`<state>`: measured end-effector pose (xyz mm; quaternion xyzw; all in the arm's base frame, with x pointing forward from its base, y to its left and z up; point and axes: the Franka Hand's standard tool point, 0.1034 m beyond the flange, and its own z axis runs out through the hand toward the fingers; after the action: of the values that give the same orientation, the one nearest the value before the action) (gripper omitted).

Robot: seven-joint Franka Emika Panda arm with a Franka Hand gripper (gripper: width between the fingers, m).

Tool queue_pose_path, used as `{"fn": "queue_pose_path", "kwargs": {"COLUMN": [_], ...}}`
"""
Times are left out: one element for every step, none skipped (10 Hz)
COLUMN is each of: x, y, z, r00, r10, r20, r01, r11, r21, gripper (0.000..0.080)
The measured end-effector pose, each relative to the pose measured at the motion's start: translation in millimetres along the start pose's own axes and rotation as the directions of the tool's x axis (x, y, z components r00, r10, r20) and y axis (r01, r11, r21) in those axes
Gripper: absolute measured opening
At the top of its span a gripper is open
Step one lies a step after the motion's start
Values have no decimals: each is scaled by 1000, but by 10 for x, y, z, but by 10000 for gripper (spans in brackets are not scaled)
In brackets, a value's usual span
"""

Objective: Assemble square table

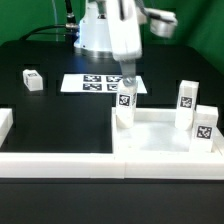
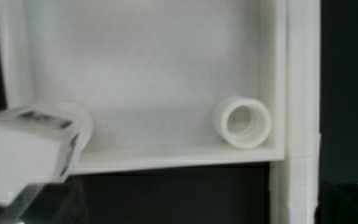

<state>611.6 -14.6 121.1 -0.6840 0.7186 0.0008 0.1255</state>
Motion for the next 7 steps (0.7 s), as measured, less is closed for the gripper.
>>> {"fn": "queue_pose_path", "kwargs": {"x": [-27, -26, -17, -16, -12, -11, -8], "y": [15, 19, 19, 23, 24, 24, 25], "z": [40, 53, 50, 54, 55, 56, 56], "r00": [999, 994, 987, 973, 954, 932, 913], "r10": [-50, -105, -160, -231, -299, -361, -407], "r20": [-4, -4, -4, -3, -2, -1, -1], "r01": [50, 105, 160, 231, 299, 361, 407], "r11": [999, 994, 987, 973, 954, 932, 913], "r21": [-9, -11, -11, -12, -13, -13, -13], "gripper": [649, 649, 649, 649, 649, 649, 649]}}
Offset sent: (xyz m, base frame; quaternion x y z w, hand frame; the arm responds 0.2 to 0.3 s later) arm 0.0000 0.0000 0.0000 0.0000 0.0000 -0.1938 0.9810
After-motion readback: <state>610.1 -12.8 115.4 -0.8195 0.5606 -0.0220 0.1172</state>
